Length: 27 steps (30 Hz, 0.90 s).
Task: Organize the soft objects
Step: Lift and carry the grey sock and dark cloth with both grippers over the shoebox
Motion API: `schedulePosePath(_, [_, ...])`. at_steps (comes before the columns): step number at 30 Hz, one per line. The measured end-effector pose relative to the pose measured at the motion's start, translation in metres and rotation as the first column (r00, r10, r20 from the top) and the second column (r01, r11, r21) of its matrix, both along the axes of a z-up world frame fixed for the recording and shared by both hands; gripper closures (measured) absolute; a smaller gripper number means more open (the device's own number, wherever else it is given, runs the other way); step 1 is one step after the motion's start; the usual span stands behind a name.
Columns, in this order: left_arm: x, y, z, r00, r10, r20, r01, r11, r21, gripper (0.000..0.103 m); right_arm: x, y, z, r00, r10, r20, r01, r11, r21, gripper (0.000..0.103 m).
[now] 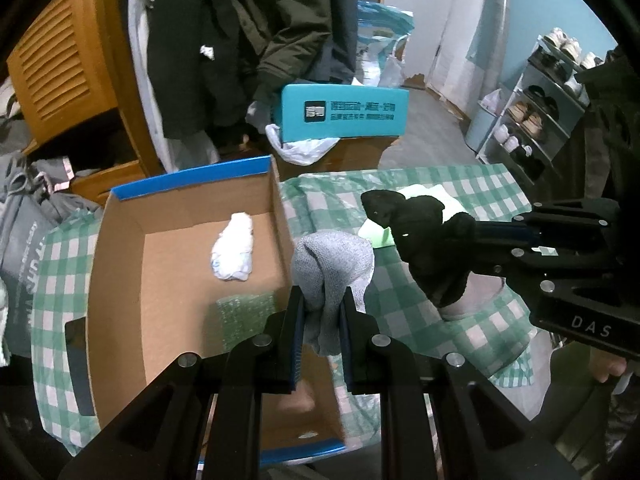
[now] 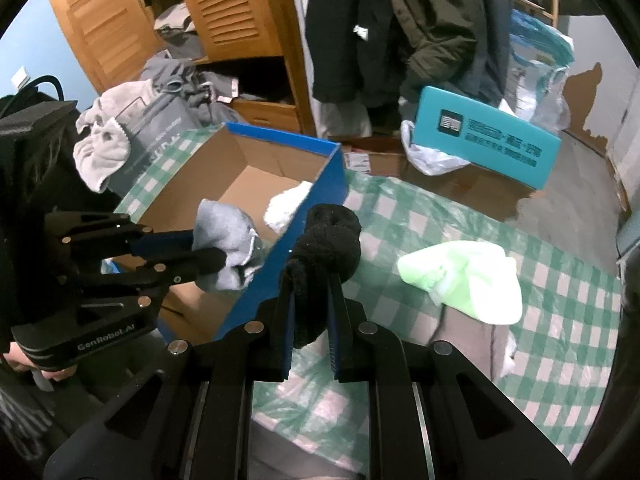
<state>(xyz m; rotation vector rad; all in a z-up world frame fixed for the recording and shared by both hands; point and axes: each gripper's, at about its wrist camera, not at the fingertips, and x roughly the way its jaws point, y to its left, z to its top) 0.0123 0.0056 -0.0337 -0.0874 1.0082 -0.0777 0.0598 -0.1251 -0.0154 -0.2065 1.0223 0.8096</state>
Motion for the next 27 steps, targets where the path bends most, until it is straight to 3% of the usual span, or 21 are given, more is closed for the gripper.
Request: schedulePosePath(27, [-0.007, 0.079, -0.028, 0.988, 0.146, -0.057, -0.146, 0.989, -0.001, 0.085, 0.002, 0.099, -0.027, 0.993, 0.106, -0.057, -0.109, 0.993, -0.048, 0.09])
